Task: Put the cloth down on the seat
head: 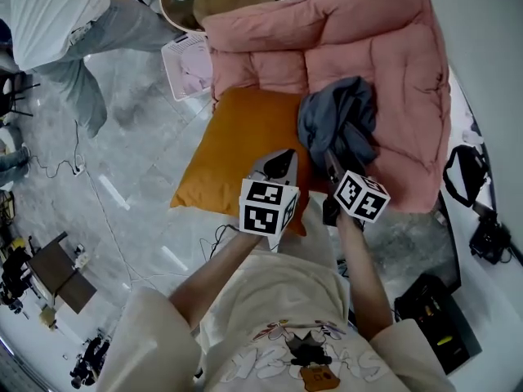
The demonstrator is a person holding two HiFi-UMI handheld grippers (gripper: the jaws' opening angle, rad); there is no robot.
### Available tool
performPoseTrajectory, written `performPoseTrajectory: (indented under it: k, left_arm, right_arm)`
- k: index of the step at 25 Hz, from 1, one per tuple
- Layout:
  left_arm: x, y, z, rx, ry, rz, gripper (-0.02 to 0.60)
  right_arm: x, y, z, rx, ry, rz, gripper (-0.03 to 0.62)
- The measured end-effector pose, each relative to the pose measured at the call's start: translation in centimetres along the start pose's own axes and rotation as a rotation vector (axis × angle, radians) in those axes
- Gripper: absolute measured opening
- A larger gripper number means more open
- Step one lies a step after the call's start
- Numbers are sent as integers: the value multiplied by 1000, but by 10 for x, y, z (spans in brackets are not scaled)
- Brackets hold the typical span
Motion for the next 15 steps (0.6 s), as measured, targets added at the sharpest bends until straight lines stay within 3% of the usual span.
performPoseTrajectory:
  k: [4, 6, 15]
  left_arm:
    - [-15, -8, -11, 5, 8, -26, 5]
    - [-22, -11, -16, 9, 8, -38, 5]
    - [-57, -17, -32, 7, -6, -88, 5]
  right_arm:
    - [-13, -8, 19, -25, -45, -27, 263]
    - [-20, -12, 28, -52, -64, -32, 198]
    - [-53, -18, 64, -178, -135, -40, 175]
Point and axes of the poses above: the fingertips, and each gripper's own axes: x forward along the fingers, z to its left, y out of its underside, the point moved 3 cm from there along -x, backward along the fingers, and after that the axes turned 15 degrees about -y, right-handed, at the moved point
